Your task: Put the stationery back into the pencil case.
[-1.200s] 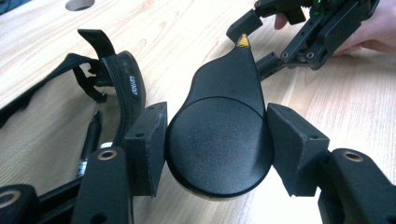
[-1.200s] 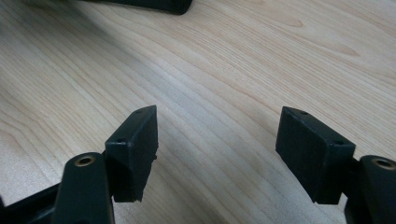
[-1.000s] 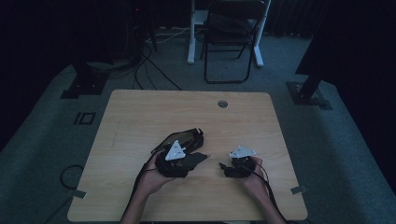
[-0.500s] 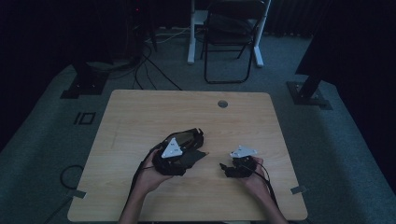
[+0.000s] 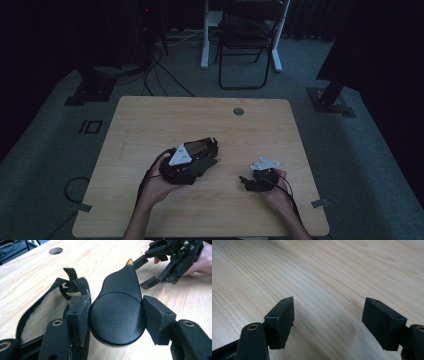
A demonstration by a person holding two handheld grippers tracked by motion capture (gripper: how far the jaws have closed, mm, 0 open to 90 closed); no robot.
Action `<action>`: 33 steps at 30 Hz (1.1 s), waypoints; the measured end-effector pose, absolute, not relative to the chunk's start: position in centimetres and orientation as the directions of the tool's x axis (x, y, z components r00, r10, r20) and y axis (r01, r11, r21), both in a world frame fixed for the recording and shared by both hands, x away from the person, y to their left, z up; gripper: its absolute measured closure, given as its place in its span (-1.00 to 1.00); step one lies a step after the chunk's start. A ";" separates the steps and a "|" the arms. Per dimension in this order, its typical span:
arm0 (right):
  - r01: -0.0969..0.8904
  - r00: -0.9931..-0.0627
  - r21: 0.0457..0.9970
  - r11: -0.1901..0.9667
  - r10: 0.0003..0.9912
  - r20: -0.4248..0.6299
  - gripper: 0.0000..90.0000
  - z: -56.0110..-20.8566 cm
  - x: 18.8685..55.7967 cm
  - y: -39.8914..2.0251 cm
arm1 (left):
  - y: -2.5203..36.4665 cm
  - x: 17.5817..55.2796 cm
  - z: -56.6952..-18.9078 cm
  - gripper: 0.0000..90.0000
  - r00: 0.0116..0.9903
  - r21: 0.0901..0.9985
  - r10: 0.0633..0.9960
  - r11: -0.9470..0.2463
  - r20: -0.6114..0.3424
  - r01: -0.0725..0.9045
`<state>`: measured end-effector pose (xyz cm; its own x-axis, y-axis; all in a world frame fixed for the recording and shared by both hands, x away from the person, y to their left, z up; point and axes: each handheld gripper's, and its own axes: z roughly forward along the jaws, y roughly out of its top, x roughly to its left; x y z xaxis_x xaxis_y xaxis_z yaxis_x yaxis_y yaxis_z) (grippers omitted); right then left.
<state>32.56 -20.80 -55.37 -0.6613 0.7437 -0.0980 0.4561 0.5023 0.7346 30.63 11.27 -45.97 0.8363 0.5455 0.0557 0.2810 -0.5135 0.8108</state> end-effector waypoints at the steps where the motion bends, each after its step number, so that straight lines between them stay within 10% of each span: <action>1: 0.457 -0.659 0.738 0.497 0.746 -0.094 -0.42 -55.3 32.5 -20.9 | 11.3 30.7 -45.9 -0.07 0.837 0.809 0.544 -0.517 0.059 0.279; 33: 0.505 -0.646 0.749 0.429 0.764 -0.003 -0.50 -56.5 33.1 -22.1 | 12.8 31.4 -44.2 -0.07 0.819 0.820 0.569 -0.500 0.068 0.279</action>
<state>33.07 -22.14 -56.46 -0.6456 0.7637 -0.0030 0.5045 0.4294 0.7490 31.43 12.77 -44.25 0.8195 0.5690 0.0679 0.2789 -0.4995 0.8202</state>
